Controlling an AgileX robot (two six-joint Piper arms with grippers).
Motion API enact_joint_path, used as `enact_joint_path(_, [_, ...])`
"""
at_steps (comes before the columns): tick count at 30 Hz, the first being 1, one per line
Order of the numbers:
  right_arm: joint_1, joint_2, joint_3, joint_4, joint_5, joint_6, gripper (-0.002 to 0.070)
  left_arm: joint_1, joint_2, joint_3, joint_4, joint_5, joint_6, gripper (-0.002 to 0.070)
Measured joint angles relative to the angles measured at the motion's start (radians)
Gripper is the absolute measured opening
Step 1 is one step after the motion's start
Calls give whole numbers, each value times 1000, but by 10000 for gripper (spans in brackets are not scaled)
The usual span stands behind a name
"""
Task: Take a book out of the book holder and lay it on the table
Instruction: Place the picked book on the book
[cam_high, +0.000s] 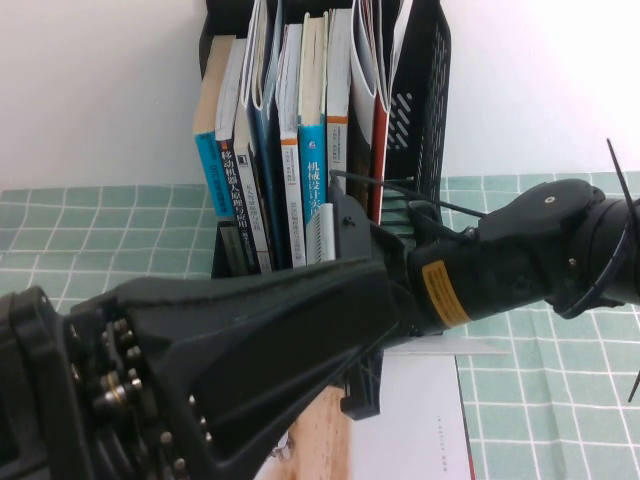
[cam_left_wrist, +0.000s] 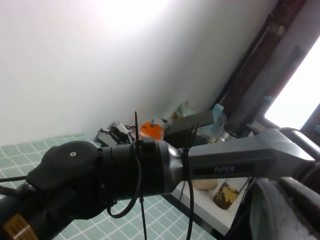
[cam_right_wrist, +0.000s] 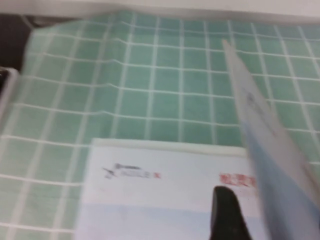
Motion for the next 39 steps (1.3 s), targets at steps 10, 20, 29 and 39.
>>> enact_joint_path(10, [0, 1, -6, -4, -238, 43, 389, 0, 0, 1, 0, 38, 0, -3])
enact_joint_path(20, [0, -87, -6, -8, -331, 93, 214, 13, 0, 3, 6, 117, -4, -3])
enact_joint_path(29, [2, -311, -6, -15, -167, 12, 8, 15, 0, 5, 8, 166, -17, -3])
enact_joint_path(39, [0, -185, -6, -8, 263, -3, 1, 16, 0, 5, 9, 194, -19, -3])
